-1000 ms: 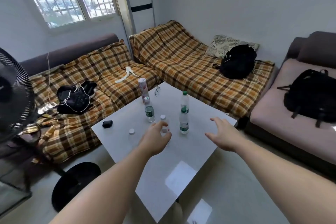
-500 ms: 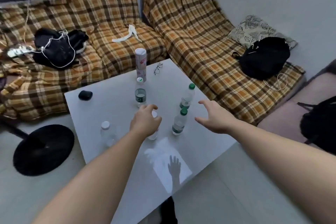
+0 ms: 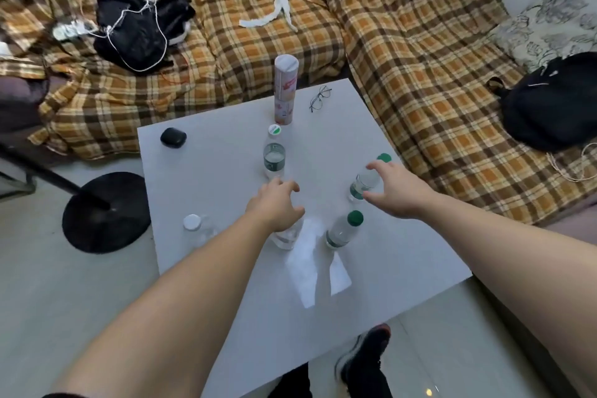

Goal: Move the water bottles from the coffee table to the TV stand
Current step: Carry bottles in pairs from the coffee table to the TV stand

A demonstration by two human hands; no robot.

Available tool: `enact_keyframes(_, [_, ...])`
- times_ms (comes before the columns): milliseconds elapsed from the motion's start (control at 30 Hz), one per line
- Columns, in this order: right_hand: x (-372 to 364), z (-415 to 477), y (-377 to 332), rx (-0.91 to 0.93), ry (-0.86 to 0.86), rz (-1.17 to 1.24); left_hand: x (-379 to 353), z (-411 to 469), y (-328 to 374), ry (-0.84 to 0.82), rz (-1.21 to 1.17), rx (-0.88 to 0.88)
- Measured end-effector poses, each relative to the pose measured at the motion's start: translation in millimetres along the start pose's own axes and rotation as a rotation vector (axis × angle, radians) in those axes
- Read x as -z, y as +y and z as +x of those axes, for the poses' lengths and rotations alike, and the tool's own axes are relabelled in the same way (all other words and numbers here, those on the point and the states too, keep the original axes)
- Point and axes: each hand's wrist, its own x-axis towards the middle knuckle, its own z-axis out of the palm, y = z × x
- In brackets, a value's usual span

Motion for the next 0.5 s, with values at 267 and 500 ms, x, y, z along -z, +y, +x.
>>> enact_keyframes(267, [7,48,16,0.059,-0.013,-0.079,2,14,10,0.011,-0.077,0.085])
enact_keyframes(500, [7,77,58,0.015,0.021,-0.112,-18,39,61,0.013,-0.102,0.072])
